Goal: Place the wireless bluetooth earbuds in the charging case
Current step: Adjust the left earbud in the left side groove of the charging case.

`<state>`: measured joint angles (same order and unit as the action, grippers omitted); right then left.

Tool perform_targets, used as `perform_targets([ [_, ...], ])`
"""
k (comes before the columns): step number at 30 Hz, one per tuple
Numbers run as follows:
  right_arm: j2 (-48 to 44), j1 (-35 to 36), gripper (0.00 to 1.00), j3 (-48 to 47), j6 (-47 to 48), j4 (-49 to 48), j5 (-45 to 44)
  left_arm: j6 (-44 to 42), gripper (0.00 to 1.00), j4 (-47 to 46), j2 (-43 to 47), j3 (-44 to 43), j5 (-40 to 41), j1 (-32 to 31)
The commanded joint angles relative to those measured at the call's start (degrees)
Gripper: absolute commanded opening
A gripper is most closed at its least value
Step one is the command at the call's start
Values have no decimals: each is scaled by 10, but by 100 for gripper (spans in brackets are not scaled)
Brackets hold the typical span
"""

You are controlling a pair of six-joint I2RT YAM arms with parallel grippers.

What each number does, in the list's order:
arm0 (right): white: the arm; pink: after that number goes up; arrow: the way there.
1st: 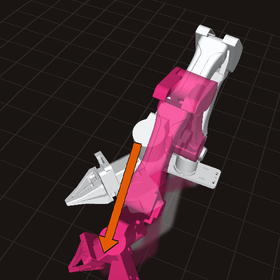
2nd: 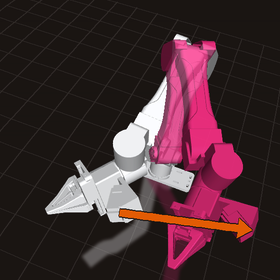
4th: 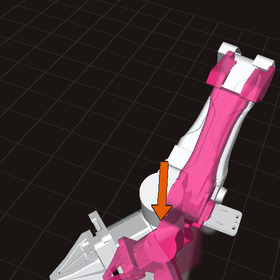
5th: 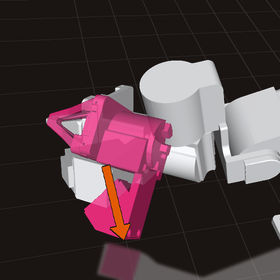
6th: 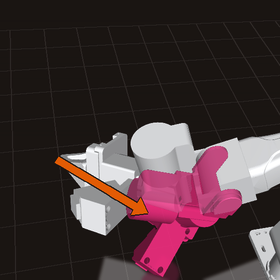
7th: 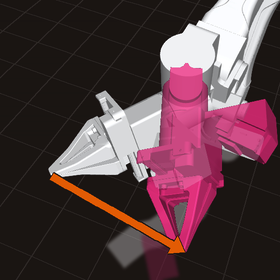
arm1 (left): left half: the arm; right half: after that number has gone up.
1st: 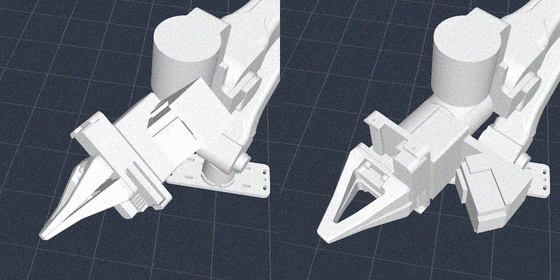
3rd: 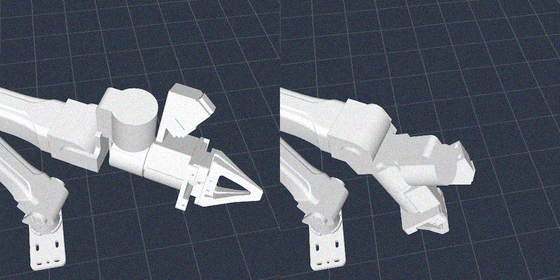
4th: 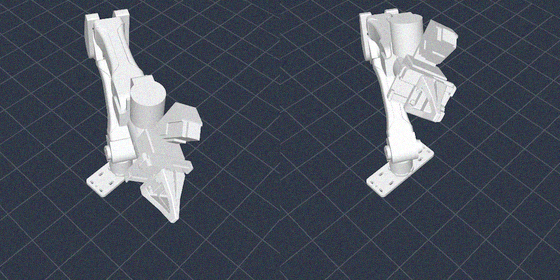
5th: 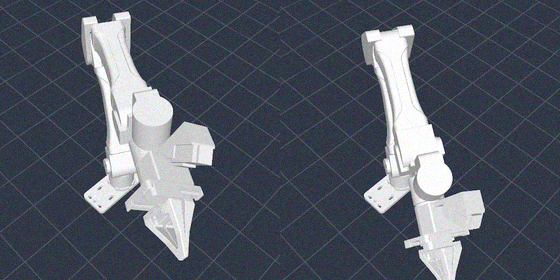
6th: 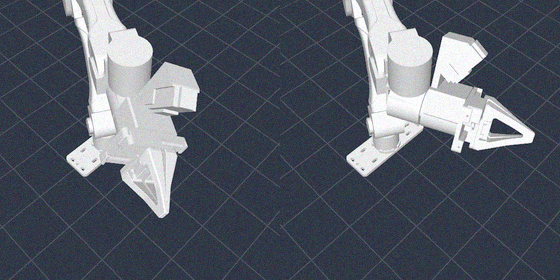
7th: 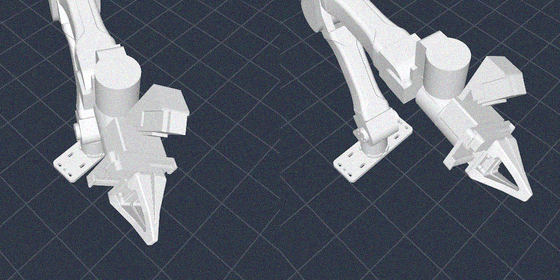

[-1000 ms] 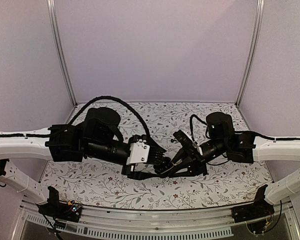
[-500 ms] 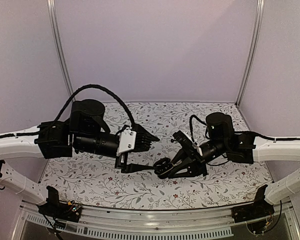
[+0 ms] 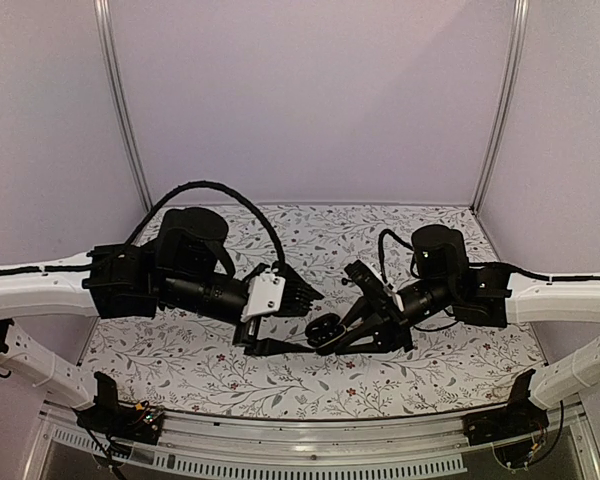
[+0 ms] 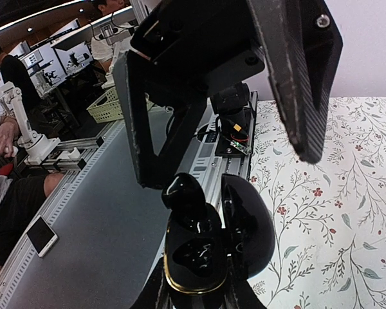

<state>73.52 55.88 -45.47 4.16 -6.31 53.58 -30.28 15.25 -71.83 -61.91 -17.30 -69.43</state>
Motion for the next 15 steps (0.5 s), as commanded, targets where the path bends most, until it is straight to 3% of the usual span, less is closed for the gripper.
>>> perform_targets([
  [1, -11, 4, 0, -15, 7, 7, -7, 6, 76, 9, -10, -6, 1, 13],
  [15, -12, 5, 0, -15, 10, 10, -13, 18, 76, -9, -28, -13, 30, 22],
])
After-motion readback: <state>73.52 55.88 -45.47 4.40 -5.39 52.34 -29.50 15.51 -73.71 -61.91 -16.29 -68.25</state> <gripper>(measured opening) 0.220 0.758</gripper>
